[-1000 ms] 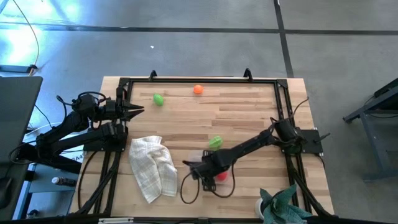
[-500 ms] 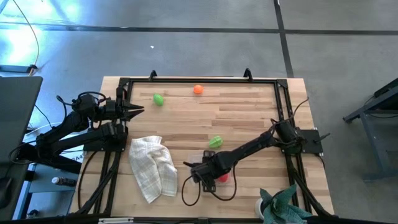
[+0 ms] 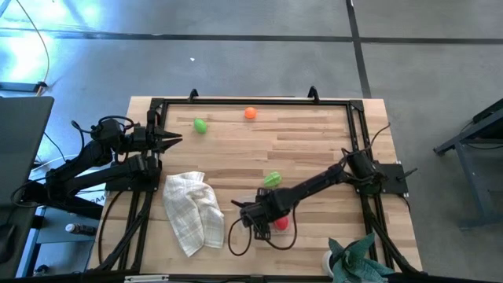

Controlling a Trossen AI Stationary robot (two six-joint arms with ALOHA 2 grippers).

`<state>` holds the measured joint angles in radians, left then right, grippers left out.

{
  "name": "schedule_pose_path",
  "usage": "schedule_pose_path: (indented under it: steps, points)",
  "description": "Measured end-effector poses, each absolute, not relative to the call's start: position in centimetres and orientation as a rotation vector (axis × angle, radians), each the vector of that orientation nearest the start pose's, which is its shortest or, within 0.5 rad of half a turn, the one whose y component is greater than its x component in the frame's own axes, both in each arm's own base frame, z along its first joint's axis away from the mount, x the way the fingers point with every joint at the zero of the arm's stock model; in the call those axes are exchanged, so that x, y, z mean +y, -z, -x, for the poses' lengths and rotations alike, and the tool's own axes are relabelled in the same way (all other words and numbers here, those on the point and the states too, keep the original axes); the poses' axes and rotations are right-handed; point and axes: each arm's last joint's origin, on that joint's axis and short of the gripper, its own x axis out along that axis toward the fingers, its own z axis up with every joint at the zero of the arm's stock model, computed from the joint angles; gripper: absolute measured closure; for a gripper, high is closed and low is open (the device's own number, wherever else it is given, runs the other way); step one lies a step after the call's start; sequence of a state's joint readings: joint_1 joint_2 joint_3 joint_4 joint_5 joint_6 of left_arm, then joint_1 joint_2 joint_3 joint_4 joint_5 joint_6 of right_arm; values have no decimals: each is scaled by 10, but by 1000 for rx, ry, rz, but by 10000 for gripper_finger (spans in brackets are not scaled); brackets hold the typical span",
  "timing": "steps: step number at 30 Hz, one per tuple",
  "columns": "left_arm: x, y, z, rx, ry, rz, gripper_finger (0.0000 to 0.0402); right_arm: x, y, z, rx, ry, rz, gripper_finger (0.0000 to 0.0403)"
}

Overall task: Pick and placing Produce into tupperware
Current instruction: Put the green watermelon into the transparent bin

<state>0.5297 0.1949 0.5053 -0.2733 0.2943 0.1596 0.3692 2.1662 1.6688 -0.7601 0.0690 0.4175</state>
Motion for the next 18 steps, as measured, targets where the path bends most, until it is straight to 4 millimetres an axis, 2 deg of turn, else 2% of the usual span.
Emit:
schedule_pose_path:
  steps: [18]
  points:
    - [29,-290,-66,-15,-238,-174,364,150,-164,-410,1319,75,-180,109]
